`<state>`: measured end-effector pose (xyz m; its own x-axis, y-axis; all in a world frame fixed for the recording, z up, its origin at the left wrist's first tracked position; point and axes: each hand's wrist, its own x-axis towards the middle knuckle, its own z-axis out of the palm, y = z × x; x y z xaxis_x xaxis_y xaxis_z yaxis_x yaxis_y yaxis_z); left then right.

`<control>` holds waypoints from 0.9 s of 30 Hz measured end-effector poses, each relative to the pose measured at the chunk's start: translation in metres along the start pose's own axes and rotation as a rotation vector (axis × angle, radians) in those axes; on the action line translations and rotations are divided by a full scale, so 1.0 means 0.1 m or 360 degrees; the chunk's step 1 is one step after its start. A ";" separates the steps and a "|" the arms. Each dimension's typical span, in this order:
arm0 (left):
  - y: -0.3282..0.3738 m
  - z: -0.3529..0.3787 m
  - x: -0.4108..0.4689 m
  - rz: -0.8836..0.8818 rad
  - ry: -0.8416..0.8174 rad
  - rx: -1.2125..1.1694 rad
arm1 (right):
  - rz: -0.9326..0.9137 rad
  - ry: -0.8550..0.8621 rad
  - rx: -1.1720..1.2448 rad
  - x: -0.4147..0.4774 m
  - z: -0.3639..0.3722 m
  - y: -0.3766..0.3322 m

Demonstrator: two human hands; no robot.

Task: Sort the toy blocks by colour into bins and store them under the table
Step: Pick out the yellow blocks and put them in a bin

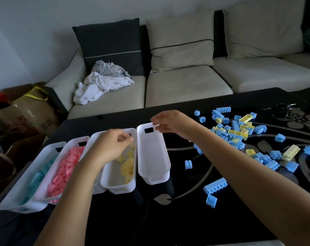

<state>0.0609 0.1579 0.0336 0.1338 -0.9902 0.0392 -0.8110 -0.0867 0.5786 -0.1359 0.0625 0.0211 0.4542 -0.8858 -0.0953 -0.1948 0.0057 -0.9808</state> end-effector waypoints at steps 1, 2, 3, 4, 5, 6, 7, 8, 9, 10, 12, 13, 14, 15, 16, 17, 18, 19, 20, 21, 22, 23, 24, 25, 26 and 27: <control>0.09 0.02 0.08 0.0086 0.0011 -0.0004 | -0.0003 0.0097 -0.0302 0.02 -0.13 0.05; 0.18 0.05 0.16 0.0168 0.0011 -0.0014 | 0.0009 0.0205 -0.0582 0.01 -0.25 0.09; 0.27 0.10 0.25 0.0240 0.0006 -0.0027 | 0.0006 0.0275 -0.0804 0.01 -0.37 0.16; 0.36 0.15 0.35 0.0299 -0.0008 -0.0040 | 0.0005 0.0277 -0.0976 0.00 -0.47 0.25; 0.45 0.23 0.46 0.0338 -0.0032 -0.0046 | 0.0034 0.0232 -0.1142 -0.01 -0.57 0.35; 0.53 0.31 0.57 0.0362 -0.0063 -0.0040 | 0.0076 0.0180 -0.1286 -0.03 -0.65 0.45; 0.60 0.40 0.69 0.0383 -0.0098 -0.0028 | 0.0112 0.0129 -0.1411 -0.04 -0.70 0.55; 0.66 0.49 0.81 0.0401 -0.0134 -0.0012 | 0.0131 0.0094 -0.1524 -0.03 -0.73 0.63; 0.73 0.59 0.94 0.0424 -0.0175 0.0011 | 0.0146 0.0071 -0.1611 -0.03 -0.75 0.72; 0.79 0.69 1.05 0.0440 -0.0219 0.0045 | 0.0142 0.0048 -0.1676 -0.03 -0.76 0.78; 0.90 0.88 1.28 0.0450 -0.0321 0.0155 | 0.0053 0.0013 -0.1808 -0.05 -0.76 0.88; 0.94 0.96 1.38 0.0437 -0.0369 0.0229 | -0.0012 -0.0014 -0.1901 -0.06 -0.75 0.90; 0.97 1.05 1.46 0.0416 -0.0425 0.0318 | -0.0092 -0.0006 -0.1957 -0.07 -0.76 0.93; 0.98 1.13 1.53 0.0391 -0.0480 0.0417 | -0.0135 0.0022 -0.1976 -0.08 -0.77 0.95; 0.98 1.20 1.58 0.0366 -0.0531 0.0524 | -0.0160 0.0059 -0.1962 -0.08 -0.79 0.98; 1.00 1.29 1.61 0.0351 -0.0584 0.0629 | -0.0160 0.0079 -0.1947 -0.10 -0.83 1.00; 0.99 1.35 1.63 0.0333 -0.0626 0.0714 | -0.0171 0.0078 -0.1924 -0.12 -0.84 1.00; 1.01 1.40 1.64 0.0331 -0.0655 0.0786 | -0.0184 0.0084 -0.1865 -0.16 -0.86 0.99; 1.05 1.47 1.65 0.0331 -0.0666 0.0834 | -0.0226 0.0122 -0.1744 -0.21 -0.91 0.98; 1.06 1.47 1.64 0.0325 -0.0658 0.0870 | -0.0276 0.0173 -0.1590 -0.27 -0.92 0.94; 1.09 1.50 1.65 0.0322 -0.0653 0.0896 | -0.0339 0.0255 -0.1434 -0.34 -0.97 0.89; 1.10 1.51 1.65 0.0308 -0.0646 0.0923 | -0.0362 0.0344 -0.1309 -0.40 -1.01 0.83; 1.10 1.52 1.65 0.0274 -0.0663 0.0936 | -0.0346 0.0430 -0.1152 -0.46 -1.07 0.77; 1.09 1.52 1.65 0.0229 -0.0697 0.0943 | -0.0279 0.0525 -0.0888 -0.52 -1.14 0.72; 1.06 1.53 1.66 0.0184 -0.0743 0.0935 | -0.0166 0.0603 -0.0485 -0.59 -1.22 0.67; 1.04 1.53 1.66 0.0148 -0.0798 0.0918 | -0.0054 0.0649 0.0008 -0.67 -1.31 0.64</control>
<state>-0.0878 -0.0323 -0.0242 -0.1119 -0.9155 -0.3865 -0.9933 0.0924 0.0689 -0.2921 0.0611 -0.0129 0.0784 -0.9969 0.0109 -0.1808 -0.0250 -0.9832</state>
